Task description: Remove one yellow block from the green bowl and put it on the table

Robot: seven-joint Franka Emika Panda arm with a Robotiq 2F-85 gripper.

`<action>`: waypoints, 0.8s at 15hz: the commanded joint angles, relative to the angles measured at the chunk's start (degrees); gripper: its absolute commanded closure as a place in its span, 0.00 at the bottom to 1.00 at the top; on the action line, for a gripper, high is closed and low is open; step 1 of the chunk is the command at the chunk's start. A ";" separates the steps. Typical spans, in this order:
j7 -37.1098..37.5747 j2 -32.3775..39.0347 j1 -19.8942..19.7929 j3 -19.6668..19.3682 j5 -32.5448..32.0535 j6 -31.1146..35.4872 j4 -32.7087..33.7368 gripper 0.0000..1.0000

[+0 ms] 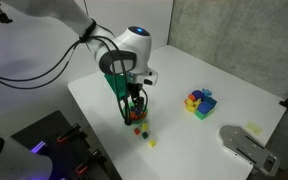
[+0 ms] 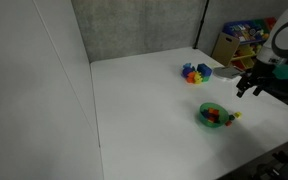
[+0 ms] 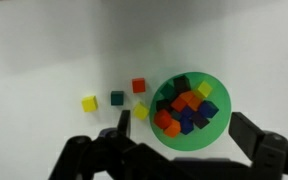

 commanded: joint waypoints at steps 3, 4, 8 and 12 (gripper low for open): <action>1.00 -13.24 2.01 0.62 -2.57 -18.50 0.06 0.00; 1.75 -15.75 2.04 0.78 -3.63 -21.28 -0.05 0.00; 2.72 -24.72 1.86 1.54 -7.68 -28.08 -0.33 0.00; 2.10 -32.21 1.93 1.90 -8.93 -33.48 0.42 0.00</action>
